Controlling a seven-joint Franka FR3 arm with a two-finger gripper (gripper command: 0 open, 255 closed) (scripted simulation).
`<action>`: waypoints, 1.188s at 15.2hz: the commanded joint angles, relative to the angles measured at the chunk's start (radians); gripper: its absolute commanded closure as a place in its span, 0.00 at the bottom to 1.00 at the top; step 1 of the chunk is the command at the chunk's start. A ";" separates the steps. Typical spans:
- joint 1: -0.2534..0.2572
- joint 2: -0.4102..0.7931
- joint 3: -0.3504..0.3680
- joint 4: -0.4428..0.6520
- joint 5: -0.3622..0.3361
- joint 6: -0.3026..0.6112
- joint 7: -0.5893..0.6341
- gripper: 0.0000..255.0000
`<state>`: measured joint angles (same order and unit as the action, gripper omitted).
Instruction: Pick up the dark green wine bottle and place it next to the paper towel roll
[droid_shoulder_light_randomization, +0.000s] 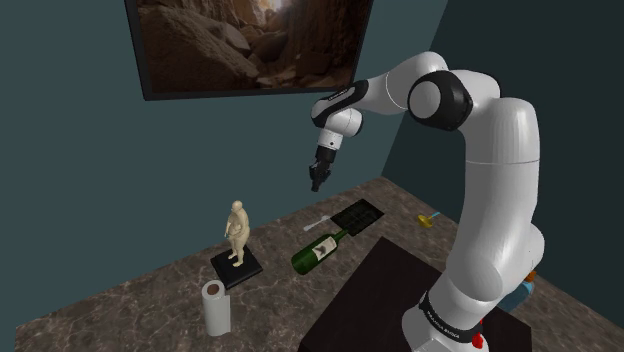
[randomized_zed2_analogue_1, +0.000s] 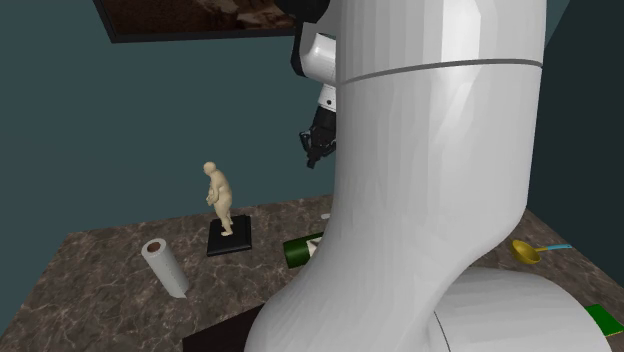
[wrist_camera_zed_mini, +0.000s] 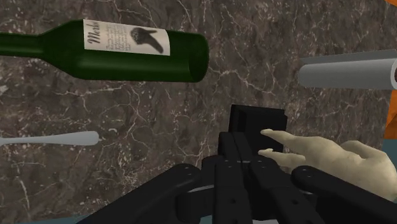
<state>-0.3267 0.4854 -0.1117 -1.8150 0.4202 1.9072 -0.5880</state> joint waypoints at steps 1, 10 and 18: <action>0.000 0.000 0.000 0.000 0.000 0.000 0.000 1.00; -0.068 -0.020 0.033 -0.217 -0.056 0.208 -0.504 0.00; -0.198 0.107 0.086 -0.279 -0.112 0.441 -1.076 0.00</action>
<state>-0.5062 0.5709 -0.0340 -2.0946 0.3163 2.3192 -1.5822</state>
